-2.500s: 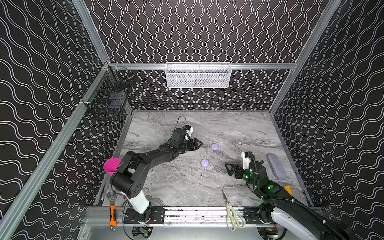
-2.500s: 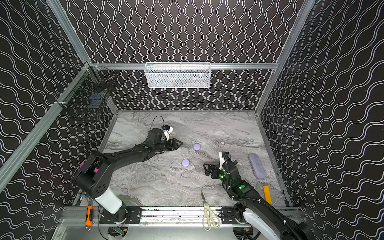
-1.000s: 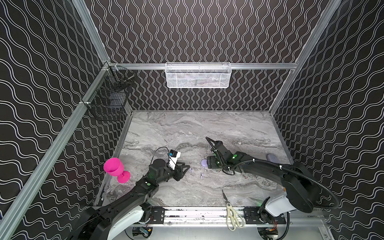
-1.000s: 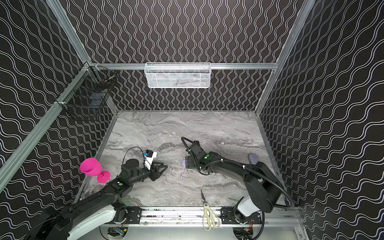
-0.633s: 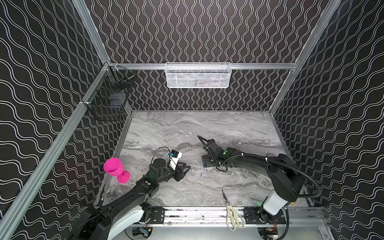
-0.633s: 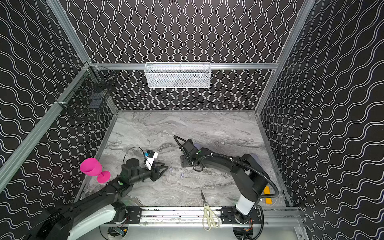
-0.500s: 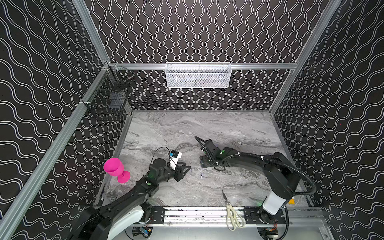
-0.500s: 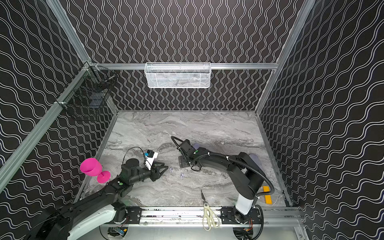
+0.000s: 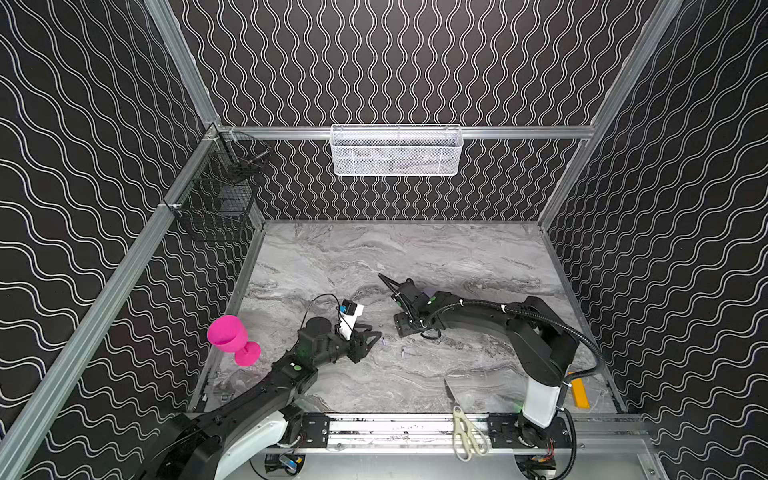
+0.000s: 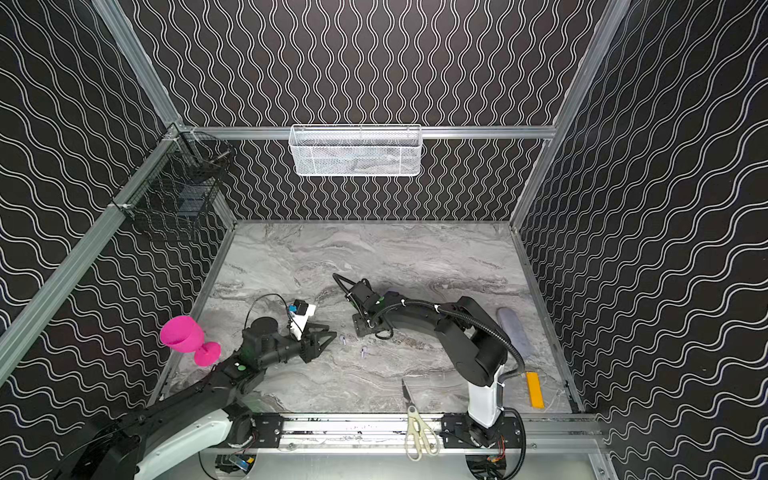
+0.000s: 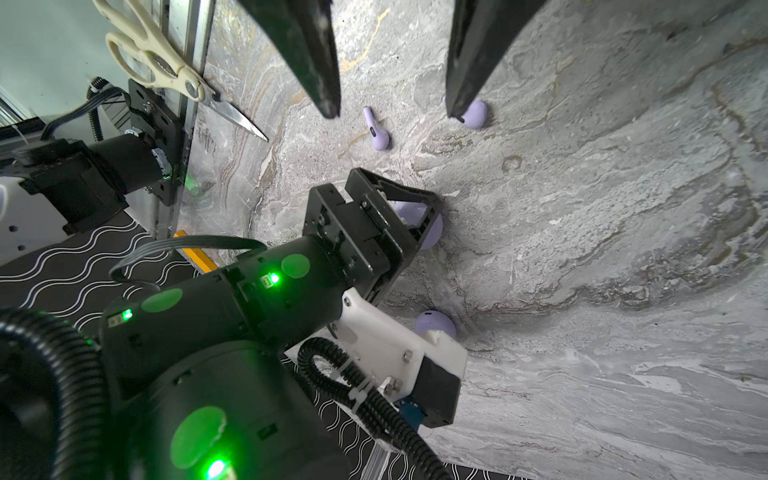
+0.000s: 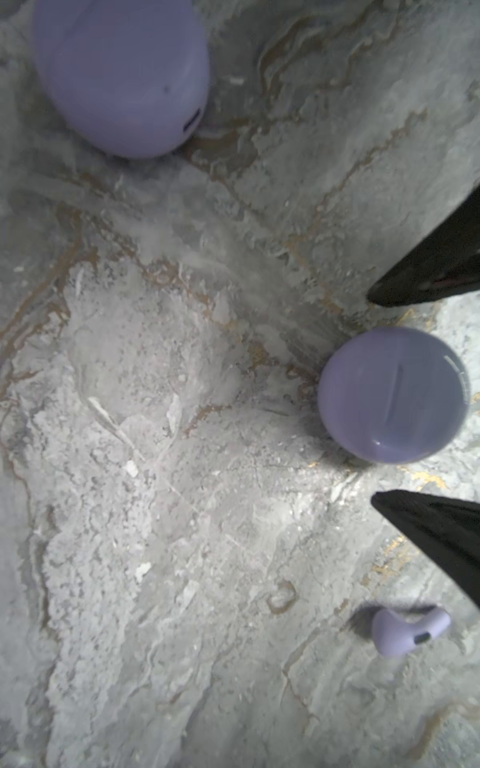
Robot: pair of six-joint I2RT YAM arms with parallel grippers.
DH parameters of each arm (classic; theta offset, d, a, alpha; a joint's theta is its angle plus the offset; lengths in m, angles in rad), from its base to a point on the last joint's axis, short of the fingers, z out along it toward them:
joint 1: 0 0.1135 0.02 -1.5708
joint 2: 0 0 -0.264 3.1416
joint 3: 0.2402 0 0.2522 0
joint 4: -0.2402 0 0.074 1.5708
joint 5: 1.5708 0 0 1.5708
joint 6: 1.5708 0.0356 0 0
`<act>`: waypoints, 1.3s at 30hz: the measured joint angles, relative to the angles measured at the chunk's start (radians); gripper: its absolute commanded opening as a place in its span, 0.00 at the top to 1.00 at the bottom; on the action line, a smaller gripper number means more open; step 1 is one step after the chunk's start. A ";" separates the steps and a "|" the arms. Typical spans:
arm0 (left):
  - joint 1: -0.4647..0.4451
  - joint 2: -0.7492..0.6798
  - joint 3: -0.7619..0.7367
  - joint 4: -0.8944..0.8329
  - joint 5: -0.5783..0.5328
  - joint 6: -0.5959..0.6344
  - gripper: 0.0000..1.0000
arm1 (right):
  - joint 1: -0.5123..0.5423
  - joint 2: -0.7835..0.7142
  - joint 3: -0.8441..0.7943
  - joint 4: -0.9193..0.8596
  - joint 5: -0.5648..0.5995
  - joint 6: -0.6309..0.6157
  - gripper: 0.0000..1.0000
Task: Insert the wireless bluetooth earbuds into the charging case
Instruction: 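Grasp the second lavender case with the right gripper and lift it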
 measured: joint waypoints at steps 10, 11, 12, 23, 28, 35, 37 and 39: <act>0.000 0.003 0.000 0.000 0.000 0.000 0.55 | 0.003 0.039 0.025 -0.039 0.008 -0.031 0.36; 0.000 0.004 0.000 0.000 -0.001 0.000 0.55 | 0.004 0.040 0.028 -0.041 0.007 -0.031 0.37; 0.000 0.005 0.000 0.000 -0.003 0.000 0.55 | 0.005 0.042 0.031 -0.042 0.007 -0.032 0.37; 0.000 0.004 0.000 -0.001 -0.003 0.000 0.55 | 0.007 0.053 0.042 -0.048 0.007 -0.035 0.43; 0.000 0.002 0.000 -0.001 -0.004 0.000 0.55 | 0.012 0.053 0.042 -0.048 0.011 -0.035 0.50; 0.000 0.002 0.000 -0.002 -0.004 0.000 0.55 | 0.027 0.017 0.007 -0.046 0.019 -0.040 0.58; 0.000 0.003 0.000 -0.002 -0.009 0.000 0.55 | 0.033 -0.019 -0.011 -0.043 0.023 -0.044 0.60; 0.000 0.016 0.006 -0.010 -0.020 0.000 0.54 | 0.039 -0.055 -0.032 -0.018 0.032 -0.058 0.61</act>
